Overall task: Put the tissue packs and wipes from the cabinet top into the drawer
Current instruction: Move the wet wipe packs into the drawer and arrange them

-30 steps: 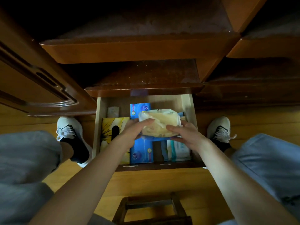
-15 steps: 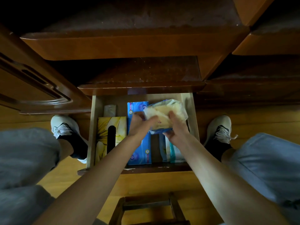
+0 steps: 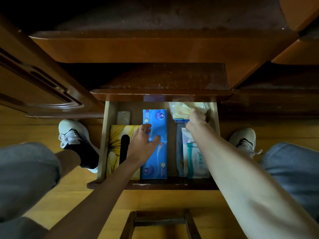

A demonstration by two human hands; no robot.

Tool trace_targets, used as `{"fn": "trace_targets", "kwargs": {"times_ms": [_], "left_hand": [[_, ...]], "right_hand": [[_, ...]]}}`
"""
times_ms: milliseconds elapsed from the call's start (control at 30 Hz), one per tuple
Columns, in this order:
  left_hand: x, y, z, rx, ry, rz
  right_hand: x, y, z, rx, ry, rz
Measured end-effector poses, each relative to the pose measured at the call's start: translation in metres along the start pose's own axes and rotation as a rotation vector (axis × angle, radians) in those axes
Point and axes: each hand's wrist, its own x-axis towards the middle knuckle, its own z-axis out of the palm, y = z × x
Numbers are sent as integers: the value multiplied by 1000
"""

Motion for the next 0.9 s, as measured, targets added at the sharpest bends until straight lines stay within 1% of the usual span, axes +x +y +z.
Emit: {"fn": "trace_targets", "kwargs": {"times_ms": [33,200,267,333,367,400,433,533,567,600,633,667,733,800,900], "left_hand": [[0,-1,0,-8,-4,5],[5,-3,2,-57,-32,50],[6,-2,3,30,-18,117],[6,-2,4,181,-4,213],[6,-2,4,273,-6,271],[5,-2,4,367,-12,327],[5,-2,4,453,-18,372],[6,-5,3,654,-63,429],[7,-7,3,708,-90,429],[7,-10,4,760,-126,429],[7,-12,5,809,-160,433],[6,-14,5,846,-181,439],[9,-15,4,879,-197,449],[15,-14,2,912,-230,460],[22,-9,-2,952,-259,453]], "right_hand": [[0,3,1,-54,-7,-39],[-6,9,-13,27,151,-115],[-6,13,-24,-50,172,-144],[-11,21,-34,-188,205,-187],[-15,27,-39,-296,231,-247],[-18,32,-43,-415,239,-354],[-21,36,-47,-567,230,-521],[-22,29,-54,-1259,175,-1086],[-19,23,-53,-1489,159,-1205],[-14,16,-52,-1683,147,-1252],[-9,10,-50,-1834,142,-1244],[-6,6,-48,-1931,144,-1210],[2,3,-45,-2033,144,-1151],[8,4,-42,-2064,121,-1095],[16,7,-39,-2040,139,-1115]]}}
